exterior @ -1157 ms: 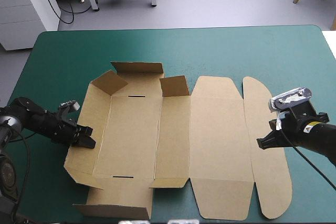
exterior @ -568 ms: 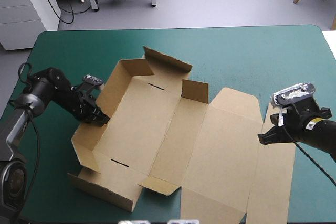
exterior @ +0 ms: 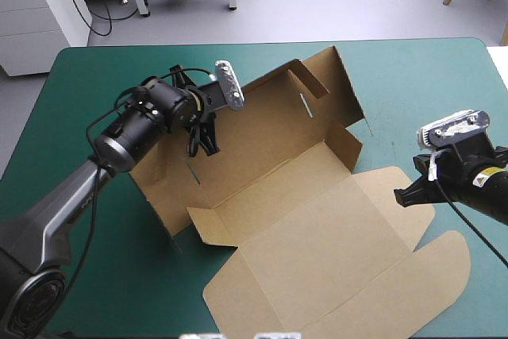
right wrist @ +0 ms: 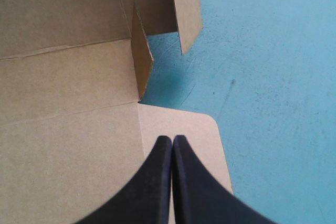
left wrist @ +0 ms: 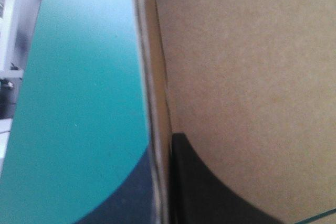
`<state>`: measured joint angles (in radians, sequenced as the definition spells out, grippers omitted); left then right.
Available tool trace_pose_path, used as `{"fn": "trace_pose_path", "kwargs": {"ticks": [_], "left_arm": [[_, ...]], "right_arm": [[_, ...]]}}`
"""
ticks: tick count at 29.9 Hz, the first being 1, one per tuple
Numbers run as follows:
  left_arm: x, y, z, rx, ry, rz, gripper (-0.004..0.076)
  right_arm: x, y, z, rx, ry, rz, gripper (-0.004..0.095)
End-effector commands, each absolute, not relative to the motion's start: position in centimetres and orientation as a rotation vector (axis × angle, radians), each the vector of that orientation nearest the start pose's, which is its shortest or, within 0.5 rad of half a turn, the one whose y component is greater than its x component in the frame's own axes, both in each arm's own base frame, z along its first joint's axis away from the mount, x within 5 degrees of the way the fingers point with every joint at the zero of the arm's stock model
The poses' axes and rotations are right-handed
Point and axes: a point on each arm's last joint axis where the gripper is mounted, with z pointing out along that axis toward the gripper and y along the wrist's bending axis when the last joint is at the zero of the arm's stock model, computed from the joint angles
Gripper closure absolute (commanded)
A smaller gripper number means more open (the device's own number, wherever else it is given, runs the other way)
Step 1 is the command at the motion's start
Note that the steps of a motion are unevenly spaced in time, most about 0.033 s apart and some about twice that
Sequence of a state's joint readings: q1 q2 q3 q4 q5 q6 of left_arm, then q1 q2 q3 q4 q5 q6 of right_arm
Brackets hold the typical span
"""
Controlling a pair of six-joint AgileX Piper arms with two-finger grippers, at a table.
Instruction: Fold the box
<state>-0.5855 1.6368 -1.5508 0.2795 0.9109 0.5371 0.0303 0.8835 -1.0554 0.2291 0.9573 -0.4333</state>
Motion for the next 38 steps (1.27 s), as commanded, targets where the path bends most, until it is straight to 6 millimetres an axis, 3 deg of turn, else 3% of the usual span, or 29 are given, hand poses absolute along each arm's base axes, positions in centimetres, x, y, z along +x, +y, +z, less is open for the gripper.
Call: {"fn": "trace_pose_path", "kwargs": {"ticks": [1, 8, 12, 16, 23, 29, 38], "left_arm": [[30.4, -20.2, 38.2, 1.436, 1.789, 0.441, 0.0734], [28.9, -23.8, 38.8, 1.545, 1.529, 0.575, 0.0734], [28.2, -24.8, 39.2, 1.592, 1.404, 0.679, 0.0734], [27.6, -25.4, 38.6, 1.616, 1.386, 0.688, 0.0734], [25.6, -26.2, 36.2, 1.614, 1.259, 0.826, 0.0734], [23.4, -26.5, 33.6, 1.639, 1.268, 0.785, 0.0734], [22.9, -25.3, 29.2, 1.602, 1.331, 0.801, 0.0734]], "right_arm": [[15.5, 2.1, 41.1, -0.422, 2.101, 0.062, 0.0927], [15.5, 2.1, 41.1, -0.422, 2.101, 0.062, 0.0927], [15.5, 2.1, 41.1, -0.422, 2.101, 0.062, 0.0927], [15.5, 2.1, 41.1, -0.415, 2.103, 0.066, 0.0927], [15.5, 2.1, 41.1, -0.384, 2.110, 0.081, 0.0927], [15.6, 2.0, 41.3, -0.366, 2.083, 0.080, 0.0927], [15.8, 2.0, 41.6, -0.289, 2.054, 0.108, 0.0927]]}}
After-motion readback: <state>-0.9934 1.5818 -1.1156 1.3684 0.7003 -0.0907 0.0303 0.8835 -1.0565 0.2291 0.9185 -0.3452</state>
